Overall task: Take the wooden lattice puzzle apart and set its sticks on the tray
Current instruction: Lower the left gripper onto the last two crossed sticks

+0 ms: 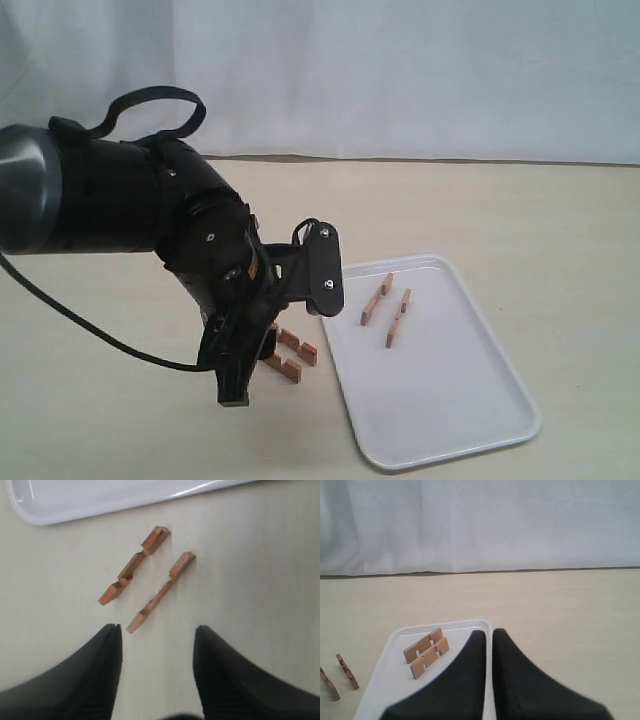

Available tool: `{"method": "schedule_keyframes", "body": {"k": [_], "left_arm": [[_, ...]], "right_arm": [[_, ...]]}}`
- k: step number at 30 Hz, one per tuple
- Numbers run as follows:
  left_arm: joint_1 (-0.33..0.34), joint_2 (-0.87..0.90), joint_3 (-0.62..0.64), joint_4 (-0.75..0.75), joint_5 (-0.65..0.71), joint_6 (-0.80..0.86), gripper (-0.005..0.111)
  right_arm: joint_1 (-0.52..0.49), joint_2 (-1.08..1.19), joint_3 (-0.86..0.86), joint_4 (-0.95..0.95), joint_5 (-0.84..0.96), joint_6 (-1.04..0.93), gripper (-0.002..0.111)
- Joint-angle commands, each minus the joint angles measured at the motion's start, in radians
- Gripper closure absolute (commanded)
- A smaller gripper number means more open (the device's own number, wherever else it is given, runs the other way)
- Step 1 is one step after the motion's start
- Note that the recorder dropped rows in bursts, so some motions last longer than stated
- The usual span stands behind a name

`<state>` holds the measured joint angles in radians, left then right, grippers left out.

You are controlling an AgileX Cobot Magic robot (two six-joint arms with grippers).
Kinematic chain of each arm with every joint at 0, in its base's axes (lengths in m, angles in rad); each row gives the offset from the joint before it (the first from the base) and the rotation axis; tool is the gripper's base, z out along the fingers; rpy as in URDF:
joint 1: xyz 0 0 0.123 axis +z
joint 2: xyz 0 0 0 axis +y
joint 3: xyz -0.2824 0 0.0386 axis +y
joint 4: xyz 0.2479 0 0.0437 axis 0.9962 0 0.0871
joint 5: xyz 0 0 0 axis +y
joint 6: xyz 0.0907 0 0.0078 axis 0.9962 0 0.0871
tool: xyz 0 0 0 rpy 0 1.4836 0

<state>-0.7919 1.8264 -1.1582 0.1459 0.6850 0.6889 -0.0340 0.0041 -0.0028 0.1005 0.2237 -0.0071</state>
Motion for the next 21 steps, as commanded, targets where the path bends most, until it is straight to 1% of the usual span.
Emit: {"method": "schedule_keyframes", "body": {"k": [1,2,4,9,17,21], "left_arm": [[0.005,0.04,0.003,-0.095,-0.009,0.103,0.062],[0.01,0.05,0.003,-0.146,-0.025,0.144,0.062],[0.018,0.066,0.003,-0.169,-0.037,0.164,0.062],[0.025,0.1,0.003,-0.162,-0.029,0.211,0.062],[0.025,0.118,0.003,-0.162,-0.096,0.259,0.062],[0.025,0.118,0.003,-0.159,-0.103,0.263,0.062]], "right_arm": [[0.001,-0.004,0.003,-0.008,0.003,-0.008,0.104],[0.001,-0.004,0.003,-0.008,0.003,-0.008,0.104],[0.001,-0.004,0.003,-0.008,0.003,-0.008,0.104],[0.001,-0.004,0.003,-0.008,0.003,-0.008,0.104],[0.001,-0.004,0.003,-0.008,0.003,-0.008,0.104],[0.001,-0.004,0.003,-0.008,0.003,-0.008,0.104]]}}
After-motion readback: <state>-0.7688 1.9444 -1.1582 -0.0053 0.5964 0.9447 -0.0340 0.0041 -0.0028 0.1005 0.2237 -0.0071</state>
